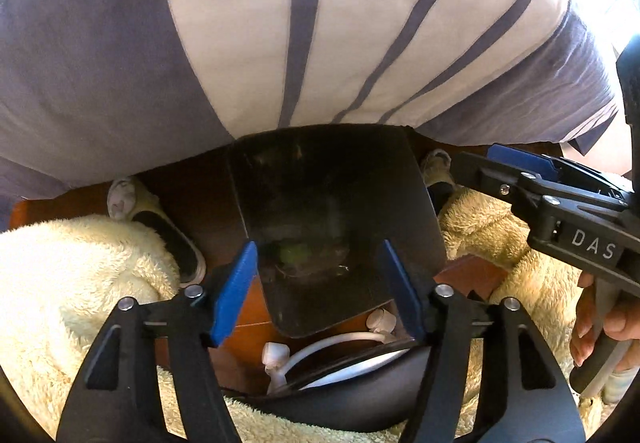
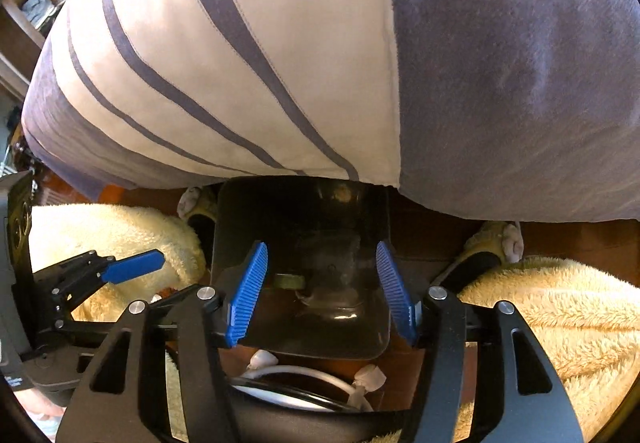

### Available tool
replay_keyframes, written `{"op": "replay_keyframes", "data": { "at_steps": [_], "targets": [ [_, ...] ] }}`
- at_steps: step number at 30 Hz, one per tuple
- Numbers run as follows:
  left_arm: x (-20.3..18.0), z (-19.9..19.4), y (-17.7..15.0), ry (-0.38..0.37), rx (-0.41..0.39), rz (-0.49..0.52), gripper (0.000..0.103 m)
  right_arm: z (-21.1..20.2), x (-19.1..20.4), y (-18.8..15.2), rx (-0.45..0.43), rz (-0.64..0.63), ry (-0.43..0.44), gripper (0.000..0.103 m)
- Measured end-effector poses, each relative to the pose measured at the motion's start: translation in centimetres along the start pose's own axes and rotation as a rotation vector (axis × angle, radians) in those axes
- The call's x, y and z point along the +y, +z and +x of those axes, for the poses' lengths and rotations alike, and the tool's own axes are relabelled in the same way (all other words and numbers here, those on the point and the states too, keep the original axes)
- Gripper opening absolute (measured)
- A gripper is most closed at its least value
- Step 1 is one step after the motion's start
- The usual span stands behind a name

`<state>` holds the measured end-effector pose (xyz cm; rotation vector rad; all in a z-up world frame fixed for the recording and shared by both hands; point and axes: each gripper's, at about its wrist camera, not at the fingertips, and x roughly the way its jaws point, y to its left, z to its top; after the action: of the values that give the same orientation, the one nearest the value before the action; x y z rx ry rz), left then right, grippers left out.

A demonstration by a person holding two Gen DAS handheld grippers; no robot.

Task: Collect trash
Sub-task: 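Reach to the bed and grasp the white tape roll with the left tool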

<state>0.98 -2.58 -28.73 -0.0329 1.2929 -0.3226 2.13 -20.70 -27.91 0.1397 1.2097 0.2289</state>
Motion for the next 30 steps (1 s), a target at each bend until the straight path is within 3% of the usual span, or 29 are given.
{"op": "replay_keyframes", "data": {
  "at_steps": [2, 7, 10, 19, 30],
  "targets": [
    [0.1, -0.4, 0.1, 0.007, -0.010, -0.004, 0.064, -0.5, 0.1, 0.1, -0.014, 0.000, -0.007, 0.062],
    [0.4, -2.4, 0.6, 0.042, -0.079, -0.005, 0.077, -2.8, -0.5, 0.8, -0.065, -0.019, -0.071, 0.091],
    [0.6, -4.2, 0.9, 0.063, -0.135, 0.002, 0.082, -4.7, -0.6, 1.2, -0.110, -0.025, -0.088, 0.096],
    [0.2, -11.8, 2.9, 0.093, -0.324, 0.017, 0.091, -12.9, -1.7, 3.4, -0.313, 0.001, -0.128, 0.100],
    [0.6, -16.9, 7.9, 0.159, -0.447, 0.046, 0.093, -16.0, -1.9, 8.0, -0.420, -0.012, -0.150, 0.100]
  ]
}}
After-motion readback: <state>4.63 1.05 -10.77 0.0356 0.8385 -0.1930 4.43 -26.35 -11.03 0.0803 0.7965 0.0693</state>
